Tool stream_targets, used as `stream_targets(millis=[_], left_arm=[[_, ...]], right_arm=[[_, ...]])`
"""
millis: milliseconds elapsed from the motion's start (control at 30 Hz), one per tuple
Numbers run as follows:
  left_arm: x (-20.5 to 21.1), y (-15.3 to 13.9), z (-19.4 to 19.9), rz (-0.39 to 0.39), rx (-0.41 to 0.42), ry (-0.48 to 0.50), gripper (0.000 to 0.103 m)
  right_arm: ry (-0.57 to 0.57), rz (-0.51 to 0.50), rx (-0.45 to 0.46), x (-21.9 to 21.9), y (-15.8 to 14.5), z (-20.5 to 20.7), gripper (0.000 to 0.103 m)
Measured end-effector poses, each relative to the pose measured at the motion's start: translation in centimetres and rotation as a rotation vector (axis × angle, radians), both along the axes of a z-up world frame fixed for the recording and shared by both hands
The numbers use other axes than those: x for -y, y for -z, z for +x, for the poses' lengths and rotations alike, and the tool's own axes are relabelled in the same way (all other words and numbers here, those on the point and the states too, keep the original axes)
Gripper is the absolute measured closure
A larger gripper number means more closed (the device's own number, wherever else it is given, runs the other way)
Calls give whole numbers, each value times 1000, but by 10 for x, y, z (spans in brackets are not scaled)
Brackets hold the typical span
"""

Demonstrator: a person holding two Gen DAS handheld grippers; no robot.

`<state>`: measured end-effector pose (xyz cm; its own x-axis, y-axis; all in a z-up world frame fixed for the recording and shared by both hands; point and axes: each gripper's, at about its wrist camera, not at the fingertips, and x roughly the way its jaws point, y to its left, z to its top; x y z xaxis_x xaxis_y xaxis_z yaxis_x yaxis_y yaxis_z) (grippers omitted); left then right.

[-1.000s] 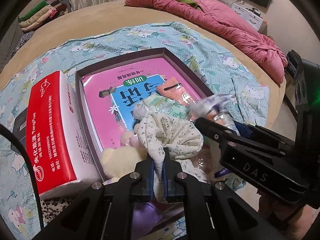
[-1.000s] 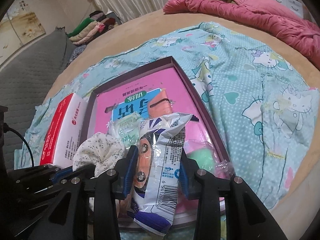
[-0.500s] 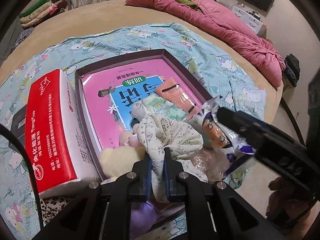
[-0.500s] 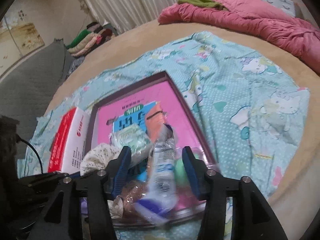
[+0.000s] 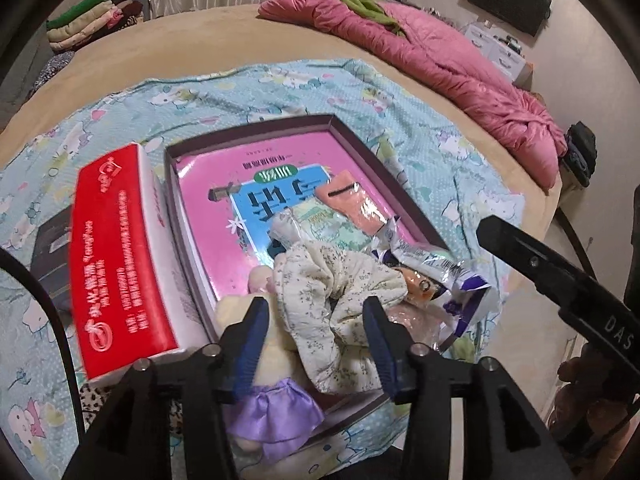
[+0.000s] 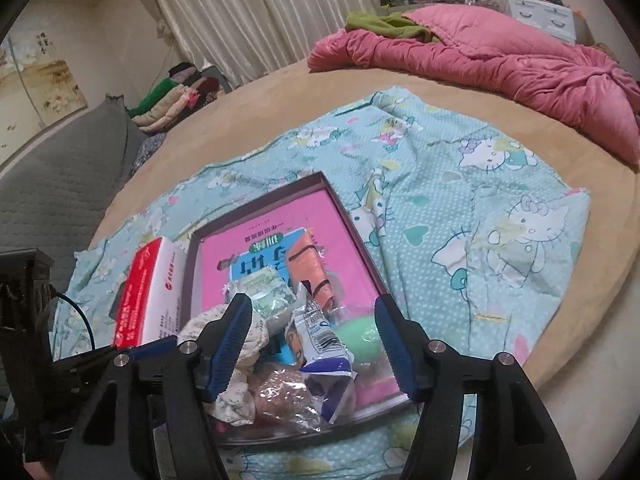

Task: Organize soft objects
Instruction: 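Withdraw both grippers from the tray back toward the pile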

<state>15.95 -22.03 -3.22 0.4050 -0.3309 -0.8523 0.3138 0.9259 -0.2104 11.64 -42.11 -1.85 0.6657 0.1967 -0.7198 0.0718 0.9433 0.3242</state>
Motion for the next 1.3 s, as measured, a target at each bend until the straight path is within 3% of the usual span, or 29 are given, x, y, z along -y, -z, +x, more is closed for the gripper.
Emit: stream_targets(millis=[133,333,800,1067,1300], left_arm=[[-16,-18,-8,-16,30,-22,40],[-49,-40,-24,15,64,-87,34],[-175,-59,-53,45,71,-292,33],[-226,-18,-65,67,-30,-338,33],[-240,26,-64,21,-119,-347,33]], right_arm=[[-23,-23,29,-10,-16,-7,30],[-60,-48,72,-33,-35,-16,29],[-249,-49,85,-133,-58,-35,26],[-402,-120,11,-203,-36,-43,26],[-490,-192,-86,-241,1,-44,26]])
